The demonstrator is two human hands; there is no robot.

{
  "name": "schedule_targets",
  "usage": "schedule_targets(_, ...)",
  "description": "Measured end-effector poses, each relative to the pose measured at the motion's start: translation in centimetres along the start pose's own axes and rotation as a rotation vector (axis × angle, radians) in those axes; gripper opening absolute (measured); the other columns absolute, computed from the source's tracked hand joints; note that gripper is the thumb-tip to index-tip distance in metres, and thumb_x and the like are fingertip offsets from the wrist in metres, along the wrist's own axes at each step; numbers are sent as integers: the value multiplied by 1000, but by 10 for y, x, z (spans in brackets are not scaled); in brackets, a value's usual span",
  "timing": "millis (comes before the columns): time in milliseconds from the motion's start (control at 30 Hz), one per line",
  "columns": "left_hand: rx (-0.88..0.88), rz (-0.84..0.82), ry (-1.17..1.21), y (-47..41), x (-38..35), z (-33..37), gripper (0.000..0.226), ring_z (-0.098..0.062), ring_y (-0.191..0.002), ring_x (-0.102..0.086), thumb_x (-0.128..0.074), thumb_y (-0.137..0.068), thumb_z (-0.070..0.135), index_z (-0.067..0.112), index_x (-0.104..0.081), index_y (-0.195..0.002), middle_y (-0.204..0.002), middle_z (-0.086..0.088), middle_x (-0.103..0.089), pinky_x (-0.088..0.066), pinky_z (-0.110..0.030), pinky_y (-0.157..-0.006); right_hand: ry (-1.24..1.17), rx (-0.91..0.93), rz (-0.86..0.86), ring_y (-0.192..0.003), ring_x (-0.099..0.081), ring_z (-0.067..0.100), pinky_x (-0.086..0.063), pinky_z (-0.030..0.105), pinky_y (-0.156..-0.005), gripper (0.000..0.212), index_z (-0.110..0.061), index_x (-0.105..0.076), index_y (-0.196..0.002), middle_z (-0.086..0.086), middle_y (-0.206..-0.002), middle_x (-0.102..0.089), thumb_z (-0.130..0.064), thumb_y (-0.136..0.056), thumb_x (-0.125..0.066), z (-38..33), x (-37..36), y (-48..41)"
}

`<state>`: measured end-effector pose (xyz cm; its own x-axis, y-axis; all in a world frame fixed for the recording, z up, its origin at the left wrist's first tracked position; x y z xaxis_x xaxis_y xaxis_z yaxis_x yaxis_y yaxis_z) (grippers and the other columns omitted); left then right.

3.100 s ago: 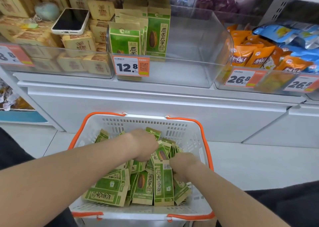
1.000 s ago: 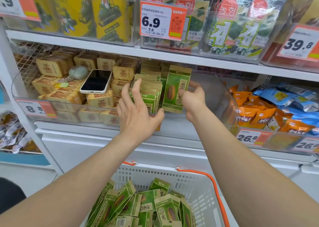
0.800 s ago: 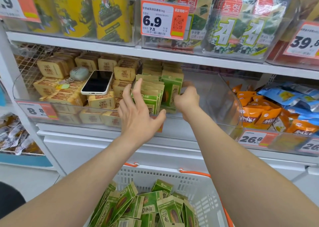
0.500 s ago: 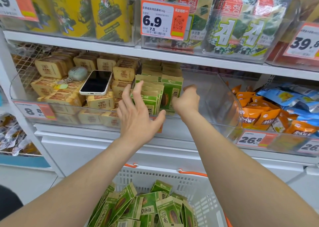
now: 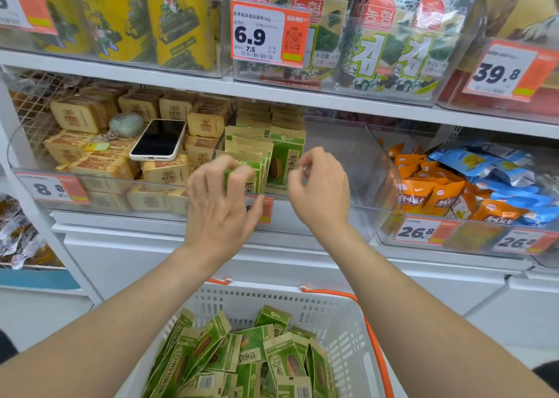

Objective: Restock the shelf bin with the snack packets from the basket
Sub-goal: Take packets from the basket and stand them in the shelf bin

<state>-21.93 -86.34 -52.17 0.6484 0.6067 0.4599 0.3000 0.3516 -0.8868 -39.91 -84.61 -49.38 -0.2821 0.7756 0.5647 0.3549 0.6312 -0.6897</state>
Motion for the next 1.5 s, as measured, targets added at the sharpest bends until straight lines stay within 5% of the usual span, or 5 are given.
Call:
schedule_targets(200,-234,-451,64,47,-27,14,5,-34,-69,-58,-54,-88,20,15,-55,-90,-73,-2,-59,-38,-41,-63,63,316,-84,-62,-54,25,-40,34,-54,9,-14,-61,-89,-4,-67,-56,-17,-81,-65,9,-1,75)
schedule_targets(400,-405,-1261,-62,116,-47,46,24,-33,-91,-69,-42,-104,31,19,-59,-117,-104,-5,-69,-43,-37,-67,313,149,-965,-92,-66,34,-48,37,-68,23,-23,-55,-117,6,-104,-71,-25,-94,-52,75,-53,172)
schedule_targets(667,-505,-1561,14,174,-46,67,22,-25,-84,-66,-45,-103,22,18,-64,-110,-100,-5,-68,-58,-41,-72,501,115,-1607,-117,-62,34,-55,44,-95,41,-12,-51,-137,13,-135,-60,-9,-97,-62,110,-74,316)
schedule_targets(1133,-399,-1655,101,181,-47,78,29,-25,-99,-66,-45,-106,21,20,-62,-131,-116,-3,-66,-54,-37,-78,258,-86,-1723,-131,-54,32,-45,43,-110,74,-12,-50,-147,9,-144,-55,-39,-86,-83,93,-72,311)
schedule_targets(1500,67,-1722,404,168,-44,42,125,-19,-112,-55,-90,-76,13,41,-5,-163,-152,8,-33,-52,-37,-94,-621,-1103,-770,-49,-55,20,-43,24,-43,20,-10,-61,-113,11,-73,-62,-9,-94,-68,103,-46,217)
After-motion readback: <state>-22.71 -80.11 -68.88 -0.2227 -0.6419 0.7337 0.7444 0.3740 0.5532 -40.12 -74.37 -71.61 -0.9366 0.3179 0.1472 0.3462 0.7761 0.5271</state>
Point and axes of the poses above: each hand's wrist, its own y-axis away from the middle knuckle, its own x-axis out of the back of the hand, z = x × y, the point moved 6 cm from there along -y, towards the middle knuckle
